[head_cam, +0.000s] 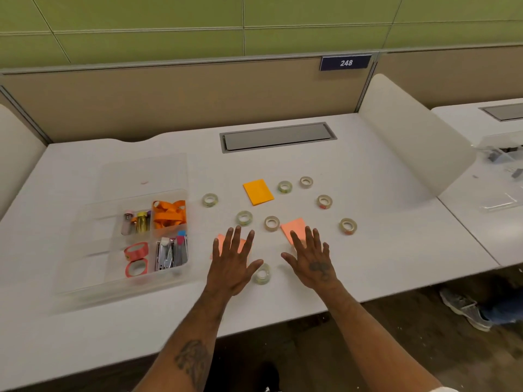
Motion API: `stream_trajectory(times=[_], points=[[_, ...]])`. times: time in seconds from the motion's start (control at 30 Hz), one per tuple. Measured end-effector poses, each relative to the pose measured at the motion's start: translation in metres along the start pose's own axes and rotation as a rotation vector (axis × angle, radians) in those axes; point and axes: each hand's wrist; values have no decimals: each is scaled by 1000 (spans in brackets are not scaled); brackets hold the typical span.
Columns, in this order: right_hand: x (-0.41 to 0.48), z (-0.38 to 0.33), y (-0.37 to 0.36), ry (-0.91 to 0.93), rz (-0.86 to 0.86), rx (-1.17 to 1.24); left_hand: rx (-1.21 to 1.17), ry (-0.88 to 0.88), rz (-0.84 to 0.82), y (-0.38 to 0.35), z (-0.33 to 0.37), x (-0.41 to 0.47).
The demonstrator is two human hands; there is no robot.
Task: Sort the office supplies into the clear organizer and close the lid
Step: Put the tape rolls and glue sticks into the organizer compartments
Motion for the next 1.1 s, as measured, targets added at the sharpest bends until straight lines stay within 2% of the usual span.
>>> stream_trajectory(times=[0.3, 0.43, 0.63, 0.9, 1.1], points=[[-2, 12, -2, 98, -64, -11, -66, -34, -56, -2, 13, -4], [-2, 8, 6, 129, 64, 7, -125, -57, -113, -4, 16, -4], [3, 8, 18, 106, 158, 134, -121, -93, -203, -8, 23, 0], [5, 6, 29, 168, 230, 128, -169, -116, -211, -4, 27, 7], [18, -26, 36, 205, 237, 293, -257, -62, -80, 17, -5, 8]])
Point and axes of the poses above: each hand's wrist, its own x-axis towards the middle knuckle, its own y-axis out of the back of the hand, z = x × y, and after that the axes turned 14 degrees about x, right-handed
